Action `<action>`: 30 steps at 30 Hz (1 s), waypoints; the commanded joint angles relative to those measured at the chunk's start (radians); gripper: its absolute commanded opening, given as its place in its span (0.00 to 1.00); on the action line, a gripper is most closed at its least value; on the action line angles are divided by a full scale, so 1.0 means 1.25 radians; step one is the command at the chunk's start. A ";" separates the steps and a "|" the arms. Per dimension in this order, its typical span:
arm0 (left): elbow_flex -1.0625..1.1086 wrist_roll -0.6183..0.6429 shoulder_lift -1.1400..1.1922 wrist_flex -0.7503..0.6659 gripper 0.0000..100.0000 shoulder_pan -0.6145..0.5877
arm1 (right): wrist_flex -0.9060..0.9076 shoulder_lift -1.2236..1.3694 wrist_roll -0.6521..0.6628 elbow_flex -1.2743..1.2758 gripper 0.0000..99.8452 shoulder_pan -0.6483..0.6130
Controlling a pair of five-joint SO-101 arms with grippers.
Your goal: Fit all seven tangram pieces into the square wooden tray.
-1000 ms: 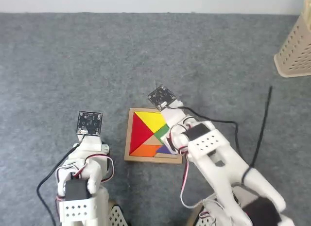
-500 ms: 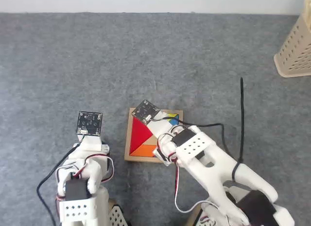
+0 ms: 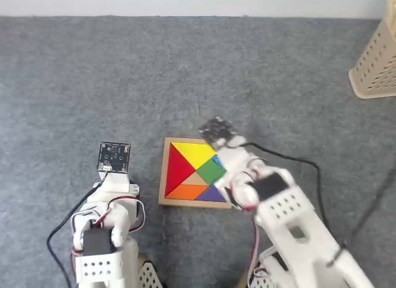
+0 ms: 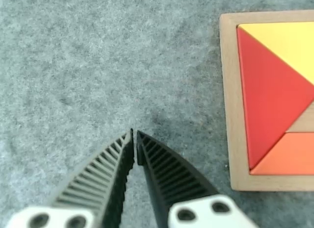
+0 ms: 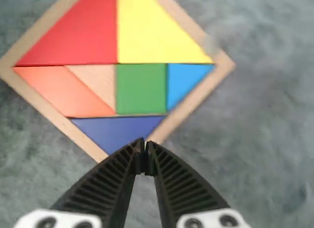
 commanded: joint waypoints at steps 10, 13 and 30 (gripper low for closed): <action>-0.006 -0.004 -0.016 0.006 0.01 -0.001 | -0.025 -0.430 0.014 0.313 0.01 0.298; -0.006 -0.004 -0.016 0.006 0.01 -0.001 | -0.025 -0.533 0.014 0.396 0.01 0.325; -0.006 -0.004 -0.016 0.006 0.01 -0.001 | 0.126 -0.758 0.014 0.477 0.01 0.328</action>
